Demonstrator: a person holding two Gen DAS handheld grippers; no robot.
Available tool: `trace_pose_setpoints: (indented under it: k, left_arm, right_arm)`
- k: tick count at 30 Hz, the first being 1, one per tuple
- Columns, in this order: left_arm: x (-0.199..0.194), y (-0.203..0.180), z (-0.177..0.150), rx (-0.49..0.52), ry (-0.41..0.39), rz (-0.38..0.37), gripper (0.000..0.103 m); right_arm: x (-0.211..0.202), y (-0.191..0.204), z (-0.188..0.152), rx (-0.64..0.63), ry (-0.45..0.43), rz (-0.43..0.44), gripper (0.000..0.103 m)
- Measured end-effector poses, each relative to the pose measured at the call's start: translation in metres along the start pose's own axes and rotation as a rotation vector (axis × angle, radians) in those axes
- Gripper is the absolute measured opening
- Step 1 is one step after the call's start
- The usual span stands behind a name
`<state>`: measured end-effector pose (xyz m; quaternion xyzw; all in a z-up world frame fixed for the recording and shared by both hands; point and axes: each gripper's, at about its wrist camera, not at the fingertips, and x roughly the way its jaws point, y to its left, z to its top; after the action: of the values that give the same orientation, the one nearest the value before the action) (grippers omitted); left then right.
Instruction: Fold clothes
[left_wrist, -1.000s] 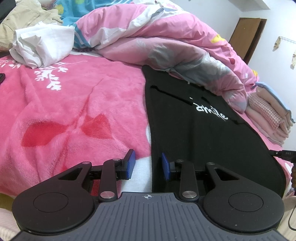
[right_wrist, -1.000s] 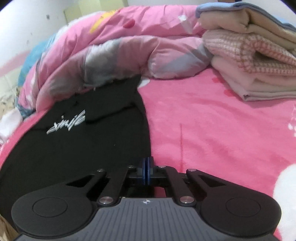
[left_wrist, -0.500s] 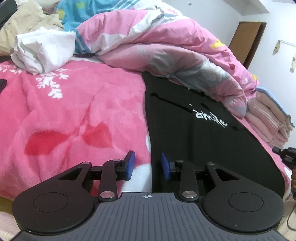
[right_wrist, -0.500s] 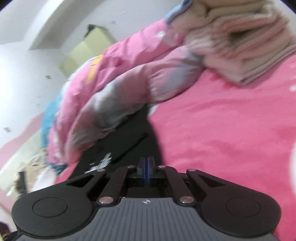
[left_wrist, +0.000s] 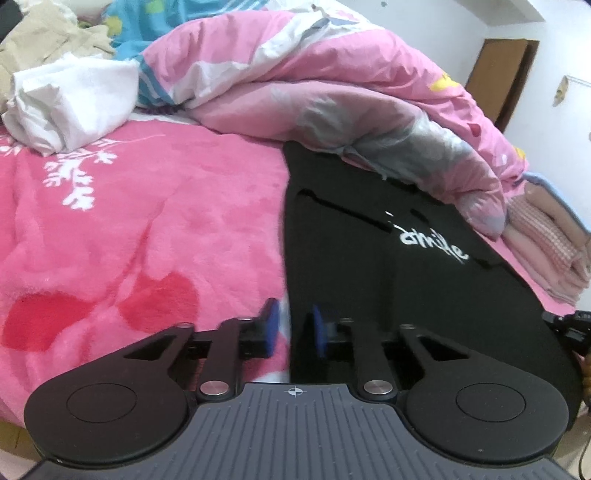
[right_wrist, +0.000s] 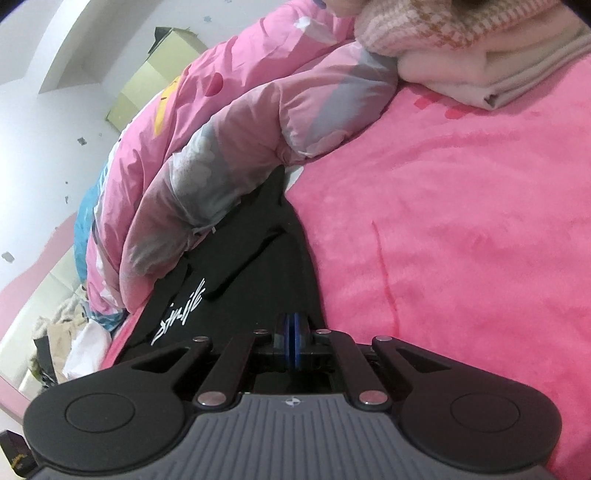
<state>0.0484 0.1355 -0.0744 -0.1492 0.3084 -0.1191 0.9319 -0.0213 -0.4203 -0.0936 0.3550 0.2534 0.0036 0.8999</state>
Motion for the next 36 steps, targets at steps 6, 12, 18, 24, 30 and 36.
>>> trace_pose_setpoints:
  k: [6,12,18,24,30,36]
  left_arm:
    - [-0.006,0.007,0.001,-0.054,-0.029,0.014,0.001]
    - [-0.006,0.02,0.001,-0.093,-0.033,0.009,0.001]
    - [-0.007,0.028,0.0,-0.158,-0.034,-0.005,0.003]
    - [-0.026,0.044,-0.002,-0.225,-0.077,0.043,0.003]
    - [-0.058,0.047,-0.006,-0.233,-0.049,-0.023,0.011]
    - [-0.064,0.027,-0.02,-0.179,0.02,-0.095,0.037]
  right_arm:
    - [0.001,0.003,-0.001,-0.029,-0.008,-0.015,0.001]
    - [0.001,0.004,-0.002,-0.039,-0.011,-0.016,0.001]
    - [0.001,0.004,-0.002,-0.051,-0.013,-0.02,0.0]
    - [0.003,0.003,-0.001,-0.049,-0.009,-0.016,0.001]
    - [0.003,0.004,-0.001,-0.045,-0.01,-0.018,0.001]
    - [0.003,0.003,0.0,-0.042,-0.008,-0.015,0.001]
